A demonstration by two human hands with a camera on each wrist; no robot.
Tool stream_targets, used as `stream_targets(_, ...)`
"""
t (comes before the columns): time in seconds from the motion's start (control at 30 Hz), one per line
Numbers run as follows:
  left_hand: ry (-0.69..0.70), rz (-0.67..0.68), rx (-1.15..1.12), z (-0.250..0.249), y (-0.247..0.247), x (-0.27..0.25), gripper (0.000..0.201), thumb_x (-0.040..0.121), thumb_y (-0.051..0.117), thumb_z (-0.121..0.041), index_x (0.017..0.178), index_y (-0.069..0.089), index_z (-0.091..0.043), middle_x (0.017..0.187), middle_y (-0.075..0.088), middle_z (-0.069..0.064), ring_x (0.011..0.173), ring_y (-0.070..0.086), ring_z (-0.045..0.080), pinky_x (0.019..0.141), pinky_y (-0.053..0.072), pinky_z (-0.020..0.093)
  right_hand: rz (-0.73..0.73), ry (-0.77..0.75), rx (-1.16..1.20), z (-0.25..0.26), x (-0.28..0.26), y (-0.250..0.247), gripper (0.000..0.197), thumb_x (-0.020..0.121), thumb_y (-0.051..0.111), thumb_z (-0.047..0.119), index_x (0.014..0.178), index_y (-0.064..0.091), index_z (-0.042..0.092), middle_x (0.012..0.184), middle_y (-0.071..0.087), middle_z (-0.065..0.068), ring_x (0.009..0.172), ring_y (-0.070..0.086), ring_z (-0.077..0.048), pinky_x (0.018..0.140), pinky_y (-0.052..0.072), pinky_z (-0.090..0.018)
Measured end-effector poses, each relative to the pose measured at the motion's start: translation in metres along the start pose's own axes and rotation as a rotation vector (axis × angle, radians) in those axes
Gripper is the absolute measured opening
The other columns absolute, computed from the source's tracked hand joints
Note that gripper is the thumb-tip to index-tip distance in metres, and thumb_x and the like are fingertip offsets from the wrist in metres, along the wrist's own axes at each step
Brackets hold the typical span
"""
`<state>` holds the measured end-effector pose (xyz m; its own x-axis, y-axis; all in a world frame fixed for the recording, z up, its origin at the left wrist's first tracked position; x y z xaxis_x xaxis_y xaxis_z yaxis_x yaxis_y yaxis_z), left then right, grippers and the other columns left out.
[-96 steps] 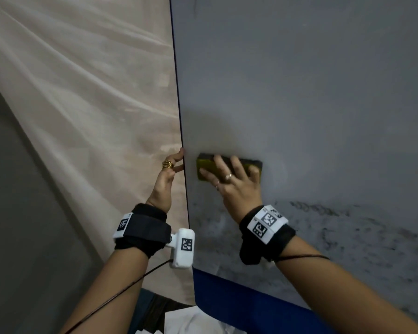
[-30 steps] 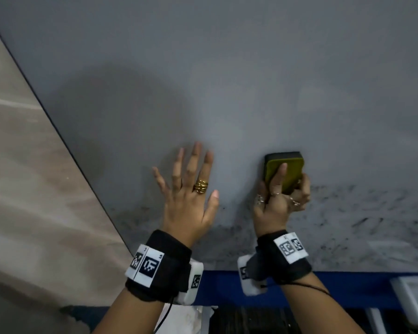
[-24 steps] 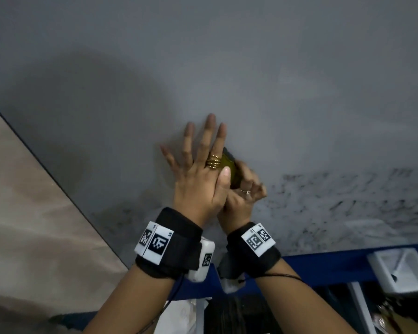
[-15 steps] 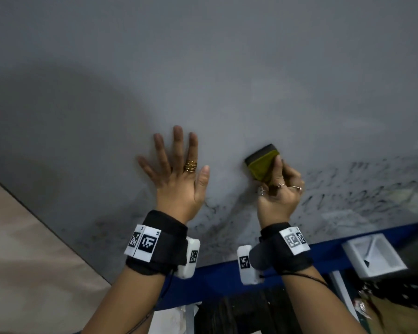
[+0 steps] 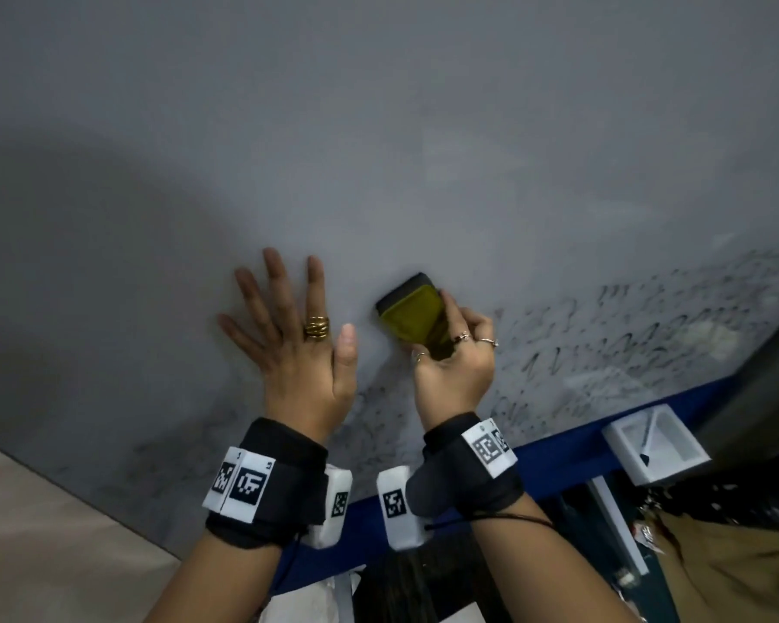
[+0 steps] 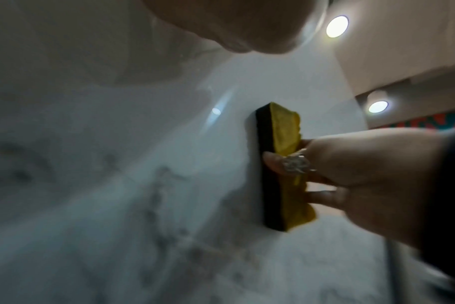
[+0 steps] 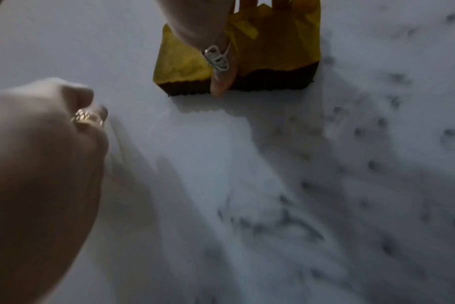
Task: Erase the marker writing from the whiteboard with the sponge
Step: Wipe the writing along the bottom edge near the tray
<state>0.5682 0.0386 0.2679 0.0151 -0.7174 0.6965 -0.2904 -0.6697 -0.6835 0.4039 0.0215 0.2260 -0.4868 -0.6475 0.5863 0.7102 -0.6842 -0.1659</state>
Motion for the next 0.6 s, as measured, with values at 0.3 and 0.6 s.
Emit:
stream_targets(0.3,0.326,0.098,0.244,-0.093,0.036,0.006,0.086,0.072,0.039,-0.024,0.152,0.008,-0.013,0.158,0.001,0.005,0.145,-0.012,0.024,0.108,-0.018,0.055,-0.259,0.547,0.331,-0.073,0.057,-0.039,0.075,0.049,0.09,0.003,0.119,0.062,0.01,0.111,0.065,-0.008,0.097,0.064,-0.014,0.088,0.054,-0.032)
stream_targets(0.6,0.516,0.123,0.335,-0.162,0.067,0.047,0.069,0.083,0.023,-0.025,0.15,0.023,-0.012,0.159,0.013,0.004,0.144,0.003,0.021,0.105,-0.022,0.055,-0.267,0.521,0.372,-0.089,0.073,-0.057,0.071,0.049,0.086,-0.007,0.114,0.064,0.009,0.107,0.064,-0.007,0.091,0.063,-0.01,0.08,0.052,-0.016)
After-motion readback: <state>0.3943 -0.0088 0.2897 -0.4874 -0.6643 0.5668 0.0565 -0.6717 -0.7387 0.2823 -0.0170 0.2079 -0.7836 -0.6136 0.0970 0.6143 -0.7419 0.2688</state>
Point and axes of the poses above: each hand's wrist, its own x-axis towards the middle knuckle, its own y-axis out of the palm, z = x × y, the point moved 5 cm from there along x, towards the middle knuckle
